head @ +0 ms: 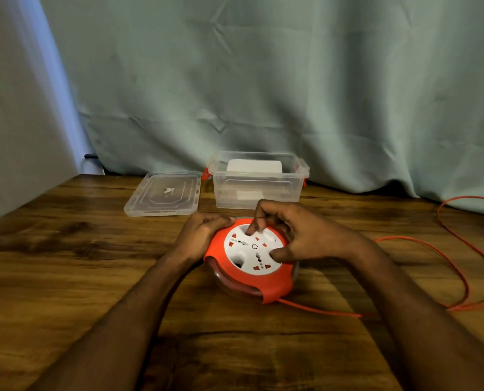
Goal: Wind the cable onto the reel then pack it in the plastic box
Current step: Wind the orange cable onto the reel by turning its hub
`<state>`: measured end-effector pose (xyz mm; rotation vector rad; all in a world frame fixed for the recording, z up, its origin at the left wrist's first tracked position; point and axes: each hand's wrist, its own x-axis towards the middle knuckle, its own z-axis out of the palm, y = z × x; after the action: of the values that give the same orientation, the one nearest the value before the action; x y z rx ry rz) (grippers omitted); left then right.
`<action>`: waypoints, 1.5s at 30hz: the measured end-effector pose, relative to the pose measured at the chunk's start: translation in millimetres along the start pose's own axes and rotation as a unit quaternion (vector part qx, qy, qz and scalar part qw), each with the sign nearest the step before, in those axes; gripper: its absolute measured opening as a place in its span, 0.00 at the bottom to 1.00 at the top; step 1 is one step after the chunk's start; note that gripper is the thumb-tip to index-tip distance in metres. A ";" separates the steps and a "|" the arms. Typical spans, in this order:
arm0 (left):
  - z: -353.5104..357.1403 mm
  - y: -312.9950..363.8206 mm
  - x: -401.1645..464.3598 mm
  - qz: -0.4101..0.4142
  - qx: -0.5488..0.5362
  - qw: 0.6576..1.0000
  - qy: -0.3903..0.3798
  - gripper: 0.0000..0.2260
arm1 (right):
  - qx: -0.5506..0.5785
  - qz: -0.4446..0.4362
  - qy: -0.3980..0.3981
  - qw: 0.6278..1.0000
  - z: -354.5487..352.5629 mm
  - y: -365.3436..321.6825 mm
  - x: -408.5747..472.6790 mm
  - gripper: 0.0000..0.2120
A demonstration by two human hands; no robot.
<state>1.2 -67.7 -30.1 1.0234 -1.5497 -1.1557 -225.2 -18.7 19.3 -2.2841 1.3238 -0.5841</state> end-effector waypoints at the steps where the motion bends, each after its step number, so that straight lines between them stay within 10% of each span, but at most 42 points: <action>1: -0.1 0.0 0.1 0.001 -0.003 1.000 0.000 0.12 | -0.006 -0.005 0.004 1.000 0.2 -0.3 0.0 0.24; 30: 0.4 -1.2 2.1 -0.007 -0.011 1.000 -0.005 0.10 | -0.184 0.035 0.090 0.978 19.5 -24.1 2.5 0.33; 39: -1.1 0.4 1.1 0.005 0.012 1.000 0.000 0.12 | -0.078 -0.017 0.069 0.994 8.7 -14.8 1.1 0.10; 45: -0.7 1.9 -0.3 0.004 0.018 1.000 -0.001 0.14 | -0.014 -0.024 -0.002 1.000 -0.6 -4.4 0.2 0.28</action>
<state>1.8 -67.1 -28.3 1.0393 -1.5798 -1.1274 -222.4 -17.0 22.3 -2.3436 1.2871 -0.5804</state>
